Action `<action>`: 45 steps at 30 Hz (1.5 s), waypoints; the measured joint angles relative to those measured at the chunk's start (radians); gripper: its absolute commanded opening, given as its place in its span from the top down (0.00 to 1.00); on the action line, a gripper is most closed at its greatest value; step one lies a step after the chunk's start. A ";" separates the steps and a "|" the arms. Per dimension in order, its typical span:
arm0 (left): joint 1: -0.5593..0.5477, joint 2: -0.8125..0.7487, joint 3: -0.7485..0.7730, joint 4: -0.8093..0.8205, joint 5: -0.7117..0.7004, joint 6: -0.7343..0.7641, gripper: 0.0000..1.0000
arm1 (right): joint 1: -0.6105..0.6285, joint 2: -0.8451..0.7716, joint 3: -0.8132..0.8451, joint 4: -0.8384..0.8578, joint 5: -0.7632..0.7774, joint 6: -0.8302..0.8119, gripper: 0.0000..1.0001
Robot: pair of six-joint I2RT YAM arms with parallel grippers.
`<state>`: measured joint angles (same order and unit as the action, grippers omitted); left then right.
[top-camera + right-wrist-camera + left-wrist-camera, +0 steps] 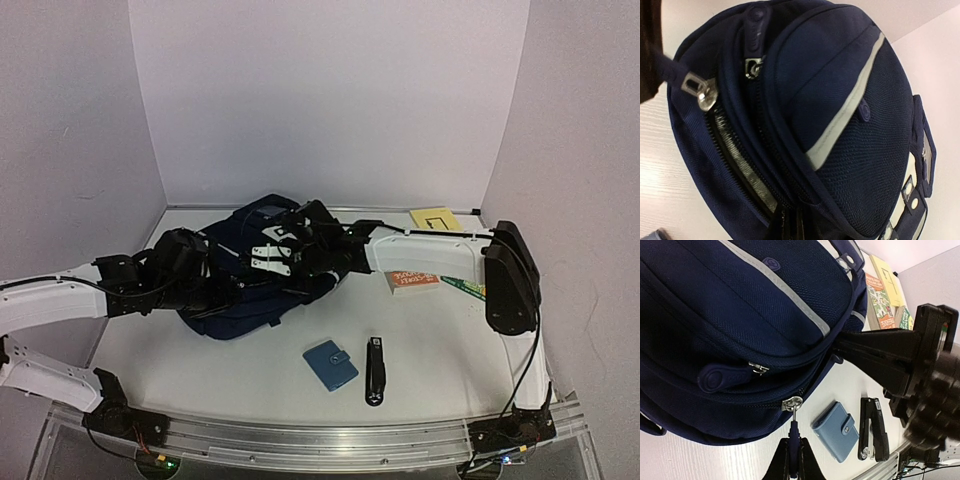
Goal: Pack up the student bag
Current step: Unzip the student bag at the center of the board.
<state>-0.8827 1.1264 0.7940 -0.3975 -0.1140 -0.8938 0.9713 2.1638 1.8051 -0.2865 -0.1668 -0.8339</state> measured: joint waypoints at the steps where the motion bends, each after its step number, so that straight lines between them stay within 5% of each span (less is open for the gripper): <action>1: 0.000 -0.001 0.000 -0.008 -0.008 -0.003 1.00 | 0.003 -0.001 -0.015 0.019 0.005 -0.003 1.00; 16: 0.019 -0.073 -0.003 -0.148 -0.156 -0.102 1.00 | -0.050 -0.086 -0.163 0.131 -0.048 -0.013 0.99; 19: 0.028 -0.063 -0.008 -0.096 -0.104 -0.052 1.00 | -0.065 -0.086 -0.162 0.124 -0.058 -0.009 0.66; 21: 0.033 -0.026 -0.008 -0.050 -0.056 -0.021 1.00 | -0.082 -0.087 -0.146 0.073 -0.058 0.004 0.54; 26: 0.036 0.080 -0.003 0.032 0.037 0.035 1.00 | -0.100 -0.093 -0.077 -0.095 -0.046 0.004 0.45; 37: 0.039 0.107 0.005 0.151 0.192 0.068 1.00 | 0.009 -0.110 0.035 -0.213 -0.060 0.014 0.46; 45: 0.039 0.116 0.004 0.182 0.230 0.067 1.00 | 0.031 -0.107 0.056 -0.215 -0.036 -0.004 0.68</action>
<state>-0.8433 1.2422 0.7984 -0.2152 0.1157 -0.8267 1.0023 2.0571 1.8614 -0.5018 -0.2031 -0.8374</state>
